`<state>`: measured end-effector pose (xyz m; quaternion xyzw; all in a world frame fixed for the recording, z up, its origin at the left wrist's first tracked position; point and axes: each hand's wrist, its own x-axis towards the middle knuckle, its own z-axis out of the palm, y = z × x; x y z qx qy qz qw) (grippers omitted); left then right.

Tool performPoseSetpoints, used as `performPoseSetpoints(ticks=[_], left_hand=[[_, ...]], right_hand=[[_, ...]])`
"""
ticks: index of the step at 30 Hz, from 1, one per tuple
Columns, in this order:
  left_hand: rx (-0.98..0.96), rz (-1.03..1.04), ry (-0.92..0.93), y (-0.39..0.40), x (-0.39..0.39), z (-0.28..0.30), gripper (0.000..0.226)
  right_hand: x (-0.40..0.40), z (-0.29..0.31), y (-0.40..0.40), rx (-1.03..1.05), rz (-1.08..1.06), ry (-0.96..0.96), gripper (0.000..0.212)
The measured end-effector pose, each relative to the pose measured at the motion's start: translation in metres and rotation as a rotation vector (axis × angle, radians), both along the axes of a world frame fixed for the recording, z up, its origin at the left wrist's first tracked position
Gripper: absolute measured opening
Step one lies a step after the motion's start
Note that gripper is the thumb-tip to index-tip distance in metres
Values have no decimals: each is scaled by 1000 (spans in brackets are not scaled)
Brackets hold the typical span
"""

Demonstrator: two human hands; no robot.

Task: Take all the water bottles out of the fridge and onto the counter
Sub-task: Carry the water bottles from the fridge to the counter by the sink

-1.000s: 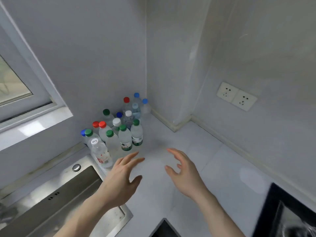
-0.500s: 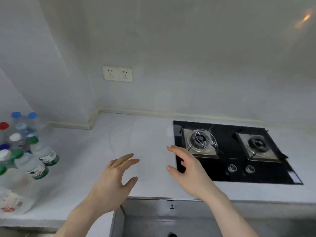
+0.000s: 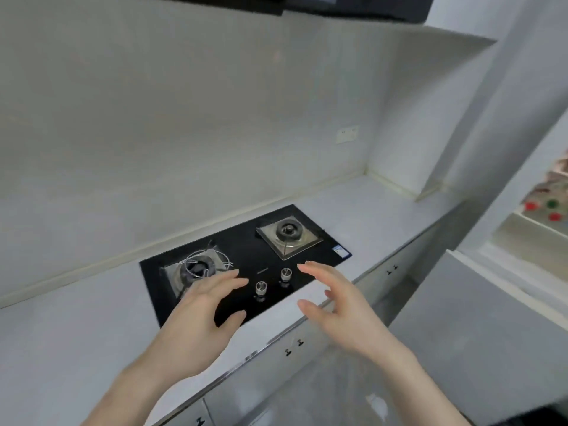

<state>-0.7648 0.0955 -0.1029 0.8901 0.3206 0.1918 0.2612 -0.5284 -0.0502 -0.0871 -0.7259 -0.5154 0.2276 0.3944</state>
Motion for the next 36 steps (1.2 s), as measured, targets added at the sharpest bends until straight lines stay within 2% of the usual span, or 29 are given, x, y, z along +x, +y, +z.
performPoseSetpoints(ticks=[13,21,27,36], left_hand=[[128,-416,-41,-90,317,40,49],[176,-694,-64,-132,479,70,49],[210,-874,-114,-143,582,84,51],[241,-1038,-143,-116,713,119,52]], right_hand=[[249,25,-175,84,-416,-137,54],[334,38,-255,101,-696,-153,53],[391,44,-273,119,-858,-205,53],[478,79,-248,176,-1037,-269,50]])
